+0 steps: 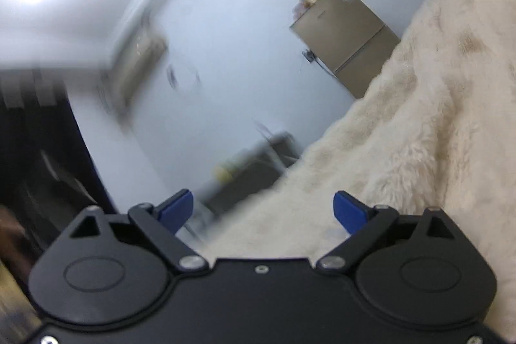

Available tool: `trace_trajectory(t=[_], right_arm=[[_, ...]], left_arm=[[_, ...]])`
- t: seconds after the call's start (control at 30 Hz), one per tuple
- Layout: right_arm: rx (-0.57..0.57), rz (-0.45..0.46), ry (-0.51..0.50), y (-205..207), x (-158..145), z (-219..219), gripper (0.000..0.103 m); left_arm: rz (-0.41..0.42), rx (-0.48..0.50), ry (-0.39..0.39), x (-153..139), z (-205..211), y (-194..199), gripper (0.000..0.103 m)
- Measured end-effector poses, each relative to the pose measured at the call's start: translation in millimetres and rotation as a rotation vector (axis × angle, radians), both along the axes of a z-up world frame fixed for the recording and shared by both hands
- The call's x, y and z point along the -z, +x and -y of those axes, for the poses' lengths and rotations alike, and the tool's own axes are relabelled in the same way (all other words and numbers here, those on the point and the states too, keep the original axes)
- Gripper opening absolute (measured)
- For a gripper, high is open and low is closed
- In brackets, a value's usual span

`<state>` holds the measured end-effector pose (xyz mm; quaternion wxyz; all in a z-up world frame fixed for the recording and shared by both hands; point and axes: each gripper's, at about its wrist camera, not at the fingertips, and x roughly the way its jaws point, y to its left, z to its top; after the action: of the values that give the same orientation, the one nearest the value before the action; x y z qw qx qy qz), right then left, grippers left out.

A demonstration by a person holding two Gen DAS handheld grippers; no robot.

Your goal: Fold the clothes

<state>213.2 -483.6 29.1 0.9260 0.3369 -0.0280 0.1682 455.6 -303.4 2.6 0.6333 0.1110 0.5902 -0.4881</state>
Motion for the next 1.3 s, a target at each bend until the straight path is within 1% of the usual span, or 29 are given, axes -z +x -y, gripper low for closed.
trace_trajectory(t=[0.03, 0.1, 0.2, 0.3, 0.37, 0.4, 0.47, 0.5, 0.53, 0.57, 0.63, 0.67, 0.7, 0.73, 0.77, 0.8, 0.87, 0.9, 0.93, 0.97, 1.0, 1.03, 1.13, 1.17, 1.2, 1.23, 1.27, 1.3], right_arm=[[-0.01, 0.007, -0.004, -1.5, -3.6, 0.0, 0.103], [-0.088, -0.048, -0.026, 2.1, -15.5, -1.7, 0.103], [-0.058, -0.062, -0.064, -2.8, -28.0, -0.7, 0.103], [-0.077, -0.098, -0.103, -6.4, -46.3, 5.5, 0.103], [-0.132, -0.1, -0.122, -9.9, -54.1, 9.9, 0.103], [-0.184, -0.108, -0.133, -9.6, -57.3, 10.6, 0.103], [-0.334, -0.147, -0.14, -3.0, -62.2, 11.3, 0.103], [-0.42, -0.179, -0.157, 0.3, -65.6, 11.3, 0.103], [-0.517, -0.222, -0.191, 3.3, -70.7, 10.9, 0.103], [-0.589, -0.255, -0.241, 3.3, -75.7, 9.3, 0.103], [-0.663, -0.299, -0.424, -11.4, -86.9, -1.5, 0.103], [-0.679, -0.298, -0.498, -19.8, -89.8, -8.6, 0.103], [-0.697, -0.287, -0.576, -28.6, -92.2, -17.5, 0.103], [-0.728, -0.265, -0.648, -37.0, -93.3, -28.1, 0.103], [-0.769, -0.248, -0.693, -42.8, -91.6, -38.9, 0.103], [-0.806, -0.246, -0.716, -46.1, -88.1, -47.5, 0.103], [-0.909, -0.258, -0.804, -54.8, -75.3, -71.0, 0.101], [-0.948, -0.265, -0.847, -60.8, -69.4, -80.8, 0.093], [-0.996, -0.276, -0.902, -67.3, -61.9, -93.2, 0.092], [-1.023, -0.281, -0.936, -71.2, -57.6, -100.4, 0.093], [-1.023, -0.27, -0.97, -75.5, -56.4, -103.9, 0.094], [-1.02, -0.251, -0.999, -82.0, -56.6, -106.5, 0.095], [-0.99, -0.22, -0.969, -88.0, -65.6, -99.1, 0.095], [-0.978, -0.203, -0.949, -87.4, -68.8, -96.9, 0.095], [-0.966, -0.176, -0.921, -84.7, -72.2, -95.2, 0.099], [-0.955, -0.144, -0.876, -82.3, -76.1, -92.7, 0.1], [-0.947, -0.104, -0.81, -79.9, -79.7, -89.4, 0.1], [-0.941, -0.069, -0.744, -77.0, -80.8, -87.1, 0.1]], left_arm=[[-0.028, 0.008, 0.013, 3.6, 4.3, 3.4, 0.103], [-0.088, 0.021, 0.048, 12.8, 11.5, 11.1, 0.103], [-0.279, 0.097, 0.175, 48.2, 39.1, 30.1, 0.102], [-0.381, 0.148, 0.218, 64.2, 52.8, 36.5, 0.1], [-0.41, 0.172, 0.204, 65.5, 57.5, 38.4, 0.091], [-0.44, 0.186, 0.177, 65.6, 60.9, 40.5, 0.089], [-0.464, 0.19, 0.174, 68.2, 62.3, 42.2, 0.086], [-0.481, 0.194, 0.187, 72.9, 63.6, 42.9, 0.084], [-0.503, 0.204, 0.216, 78.7, 63.8, 42.8, 0.084], [-0.521, 0.207, 0.242, 84.3, 63.2, 43.4, 0.084], [-0.512, 0.216, 0.253, 91.2, 67.4, 45.3, 0.082], [-0.507, 0.219, 0.252, 92.1, 68.4, 45.0, 0.068], [-0.46, 0.238, 0.243, 89.7, 72.0, 44.1, 0.058], [-0.383, 0.273, 0.213, 82.8, 76.8, 41.9, 0.042], [-0.316, 0.306, 0.195, 76.7, 79.3, 40.2, 0.03], [-0.288, 0.312, 0.195, 76.3, 78.9, 40.4, 0.025], [-0.272, 0.304, 0.184, 74.5, 75.9, 42.2, 0.016], [-0.26, 0.296, 0.165, 69.4, 71.9, 44.8, 0.016], [-0.26, 0.29, 0.155, 65.6, 69.6, 47.0, 0.016], [-0.262, 0.285, 0.145, 62.1, 67.6, 49.1, 0.015], [-0.275, 0.272, 0.143, 61.0, 65.9, 51.7, 0.015], [-0.27, 0.268, 0.144, 61.0, 66.7, 52.9, 0.015], [-0.249, 0.242, 0.146, 61.8, 67.1, 57.3, 0.015], [-0.249, 0.233, 0.145, 61.4, 65.5, 57.6, 0.018], [-0.252, 0.222, 0.138, 60.4, 62.2, 58.5, 0.021], [-0.257, 0.195, 0.113, 55.5, 55.3, 58.8, 0.034], [-0.263, 0.167, 0.085, 50.1, 47.9, 58.9, 0.054], [-0.239, 0.152, 0.056, 40.9, 41.9, 57.1, 0.067]])
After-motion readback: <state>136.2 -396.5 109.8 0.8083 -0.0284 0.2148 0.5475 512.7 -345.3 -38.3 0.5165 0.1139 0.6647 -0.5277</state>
